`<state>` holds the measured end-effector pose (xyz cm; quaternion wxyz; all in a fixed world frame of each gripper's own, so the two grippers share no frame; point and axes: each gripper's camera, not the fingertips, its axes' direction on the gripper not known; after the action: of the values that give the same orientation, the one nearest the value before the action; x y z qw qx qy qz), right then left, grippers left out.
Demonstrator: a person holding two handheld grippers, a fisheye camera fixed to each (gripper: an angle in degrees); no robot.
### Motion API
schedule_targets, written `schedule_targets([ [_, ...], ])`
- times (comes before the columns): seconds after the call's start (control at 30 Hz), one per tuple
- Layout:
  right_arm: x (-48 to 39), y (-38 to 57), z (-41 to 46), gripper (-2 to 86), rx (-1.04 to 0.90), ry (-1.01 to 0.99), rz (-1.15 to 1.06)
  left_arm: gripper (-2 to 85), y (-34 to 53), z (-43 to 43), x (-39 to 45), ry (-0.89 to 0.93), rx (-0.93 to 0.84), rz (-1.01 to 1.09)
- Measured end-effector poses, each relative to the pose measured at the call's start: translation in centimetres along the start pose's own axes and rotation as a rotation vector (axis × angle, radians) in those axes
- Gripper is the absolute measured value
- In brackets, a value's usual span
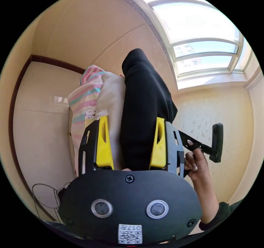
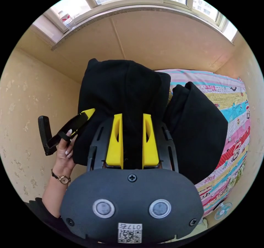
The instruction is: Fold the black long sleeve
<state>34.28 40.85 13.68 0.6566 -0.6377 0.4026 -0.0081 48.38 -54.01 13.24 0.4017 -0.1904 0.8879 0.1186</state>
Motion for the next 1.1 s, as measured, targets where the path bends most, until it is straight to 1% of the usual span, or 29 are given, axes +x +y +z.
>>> schedule_targets([
  [0.13, 0.6, 0.0, -1.5, 11.7, -0.008, 0.045, -0.022, 20.7, 1.9, -1.1, -1.9, 0.074, -0.02, -0.062],
  [0.23, 1.7, 0.2, -2.8, 13.1, -0.007, 0.069, -0.005, 20.3, 2.4, -0.8, -2.8, 0.171, -0.076, -0.092],
  [0.27, 2.5, 0.3, -3.1, 13.8, -0.014, 0.084, 0.014, 20.6, 2.5, -0.4, -2.6, 0.175, -0.097, -0.095],
  [0.3, 3.3, 0.6, -3.7, 14.4, -0.005, 0.068, 0.02, 20.7, 2.6, -0.2, -2.3, 0.162, -0.106, -0.089],
  [0.47, 7.2, 2.7, -6.2, 14.3, 0.022, -0.015, 0.059, 21.0, 4.2, 2.5, 1.6, -0.082, -0.191, 0.037],
  [0.57, 9.9, 5.1, -8.3, 14.0, 0.046, -0.009, 0.072, 21.2, 5.8, 4.1, 3.0, -0.161, -0.211, 0.069],
  [0.63, 11.5, 7.6, -9.4, 13.7, 0.059, 0.013, 0.059, 21.1, 6.9, 4.8, 3.3, -0.178, -0.214, 0.065],
  [0.73, 14.9, 13.5, -9.8, 13.3, -0.017, 0.042, 0.057, 20.6, 9.0, 6.3, 3.4, -0.18, -0.239, 0.051],
  [0.77, 16.5, 16.4, -9.8, 13.4, -0.066, -0.021, 0.105, 20.4, 9.9, 7.1, 3.5, -0.194, -0.254, 0.047],
  [0.8, 18.2, 19.9, -9.9, 13.3, -0.095, -0.16, 0.166, 20.3, 10.5, 7.5, 3.6, -0.205, -0.261, 0.051],
  [0.83, 19.0, 21.7, -9.9, 13.3, -0.111, -0.229, 0.193, 20.1, 11.5, 8.5, 3.8, -0.236, -0.284, 0.069],
  [0.87, 20.3, 25.4, -9.6, 13.2, -0.162, -0.311, 0.253, 20.0, 12.7, 9.8, 4.0, -0.269, -0.332, 0.081],
  [0.93, 22.3, 31.4, -8.8, 13.2, -0.253, -0.331, 0.361, 19.6, 14.7, 12.0, 4.2, -0.286, -0.401, 0.096],
  [1.0, 25.2, 40.4, -7.8, 13.1, -0.35, -0.357, 0.561, 18.6, 16.7, 14.0, 4.4, -0.281, -0.452, 0.114],
  [1.03, 25.8, 42.6, -7.7, 13.0, -0.358, -0.378, 0.613, 18.5, 18.1, 15.4, 4.5, -0.294, -0.485, 0.123],
  [1.1, 27.4, 51.2, -8.1, 12.7, -0.346, -0.431, 0.783, 18.3, 20.4, 17.7, 4.8, -0.323, -0.548, 0.153],
])
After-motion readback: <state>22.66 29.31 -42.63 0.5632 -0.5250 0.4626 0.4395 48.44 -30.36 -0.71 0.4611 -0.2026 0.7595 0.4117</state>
